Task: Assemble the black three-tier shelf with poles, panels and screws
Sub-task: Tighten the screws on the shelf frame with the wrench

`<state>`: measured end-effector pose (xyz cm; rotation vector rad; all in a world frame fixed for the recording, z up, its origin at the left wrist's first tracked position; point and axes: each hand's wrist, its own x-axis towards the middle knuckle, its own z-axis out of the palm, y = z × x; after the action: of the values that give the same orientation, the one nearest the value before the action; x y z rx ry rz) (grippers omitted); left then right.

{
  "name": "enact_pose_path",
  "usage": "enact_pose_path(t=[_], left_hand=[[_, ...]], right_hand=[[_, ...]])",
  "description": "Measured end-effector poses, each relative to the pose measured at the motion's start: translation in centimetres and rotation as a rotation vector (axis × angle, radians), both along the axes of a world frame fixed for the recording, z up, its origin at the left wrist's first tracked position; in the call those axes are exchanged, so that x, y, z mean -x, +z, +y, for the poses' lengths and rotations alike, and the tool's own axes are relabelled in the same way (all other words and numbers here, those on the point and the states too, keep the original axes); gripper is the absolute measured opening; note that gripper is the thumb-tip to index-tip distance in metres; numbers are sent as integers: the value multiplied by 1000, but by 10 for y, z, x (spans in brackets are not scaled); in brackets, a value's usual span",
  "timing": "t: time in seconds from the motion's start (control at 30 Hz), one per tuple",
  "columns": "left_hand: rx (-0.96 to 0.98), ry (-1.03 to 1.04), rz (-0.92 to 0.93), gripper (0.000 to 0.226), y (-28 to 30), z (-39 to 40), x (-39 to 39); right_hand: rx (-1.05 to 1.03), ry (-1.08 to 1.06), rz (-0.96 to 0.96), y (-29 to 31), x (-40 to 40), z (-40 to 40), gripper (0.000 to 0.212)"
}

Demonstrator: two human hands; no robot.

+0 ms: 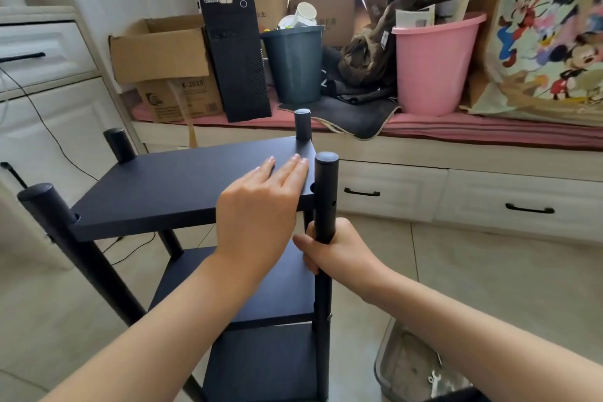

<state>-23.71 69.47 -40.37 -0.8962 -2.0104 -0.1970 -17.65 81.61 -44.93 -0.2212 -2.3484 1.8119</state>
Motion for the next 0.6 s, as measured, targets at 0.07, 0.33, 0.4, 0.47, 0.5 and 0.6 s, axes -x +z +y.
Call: enact_pose_path(t=[0.07,0.33,0.4,0.47,0.5,0.6], left_hand=[[-8,-7,19,41,-1,-2,-1],[-13,-81,22,47,-6,-9,-6],[-18,-70,7,48,-7,-9,-6],[-18,-61,-6,47,-6,-8,-6],[-15,-56,-16,47,-5,-8,-6],[-14,-47,-39,42,-5,-7,-4]], right_hand=[[-25,6,13,-1,0,-2,33],[-147,60,-40,-6,2,-1,45],[-139,42,-68,-7,5,-1,47],[-117,17,-77,-7,8,-2,48],[-110,4,-83,-7,9,-2,48],[-101,-23,-91,-6,12,-2,49]])
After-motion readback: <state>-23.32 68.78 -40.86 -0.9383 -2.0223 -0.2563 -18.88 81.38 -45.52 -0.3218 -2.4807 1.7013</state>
